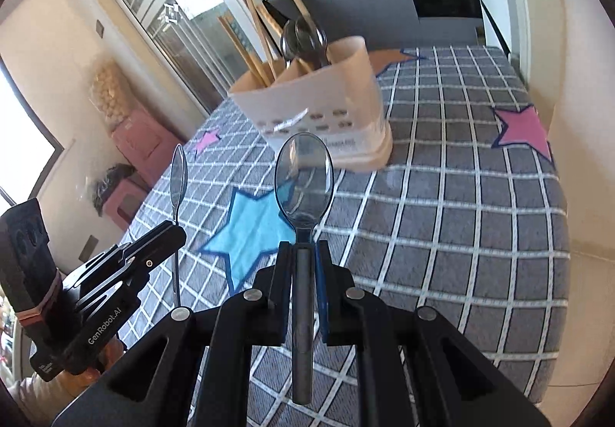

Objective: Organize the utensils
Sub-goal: 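Lift both held spoons and carry them over the beige holder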

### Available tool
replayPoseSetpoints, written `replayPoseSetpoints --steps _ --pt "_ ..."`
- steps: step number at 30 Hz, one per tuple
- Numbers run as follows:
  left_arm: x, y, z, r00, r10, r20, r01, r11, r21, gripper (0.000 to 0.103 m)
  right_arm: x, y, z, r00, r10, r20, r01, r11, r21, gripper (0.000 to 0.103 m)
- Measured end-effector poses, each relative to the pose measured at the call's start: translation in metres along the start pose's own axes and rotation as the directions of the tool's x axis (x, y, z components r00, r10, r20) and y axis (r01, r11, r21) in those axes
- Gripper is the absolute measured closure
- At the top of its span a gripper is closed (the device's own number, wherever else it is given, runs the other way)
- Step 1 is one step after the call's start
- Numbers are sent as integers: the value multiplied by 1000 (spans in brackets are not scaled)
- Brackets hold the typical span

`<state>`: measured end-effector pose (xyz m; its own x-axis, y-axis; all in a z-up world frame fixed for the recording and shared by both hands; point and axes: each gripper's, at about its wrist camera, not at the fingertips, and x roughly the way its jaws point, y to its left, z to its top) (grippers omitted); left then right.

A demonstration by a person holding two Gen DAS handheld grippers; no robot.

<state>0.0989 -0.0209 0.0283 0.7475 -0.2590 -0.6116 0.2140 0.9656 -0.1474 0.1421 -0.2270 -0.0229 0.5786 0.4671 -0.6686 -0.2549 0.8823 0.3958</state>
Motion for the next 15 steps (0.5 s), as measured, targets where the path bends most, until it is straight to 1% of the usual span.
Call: replayPoseSetpoints --steps 4,9,15 --pt "8 4 16 1000 1 9 -1 1000 -15 61 1 -1 16 1000 13 13 -13 1000 7 90" --pt "15 8 42 999 5 36 -4 1000 -14 61 0 -3 43 998 25 50 -26 1000 12 90" --pt "24 11 74 998 -8 69 9 1000 -27 61 -4 -2 75 995 51 85 -53 998 22 90"
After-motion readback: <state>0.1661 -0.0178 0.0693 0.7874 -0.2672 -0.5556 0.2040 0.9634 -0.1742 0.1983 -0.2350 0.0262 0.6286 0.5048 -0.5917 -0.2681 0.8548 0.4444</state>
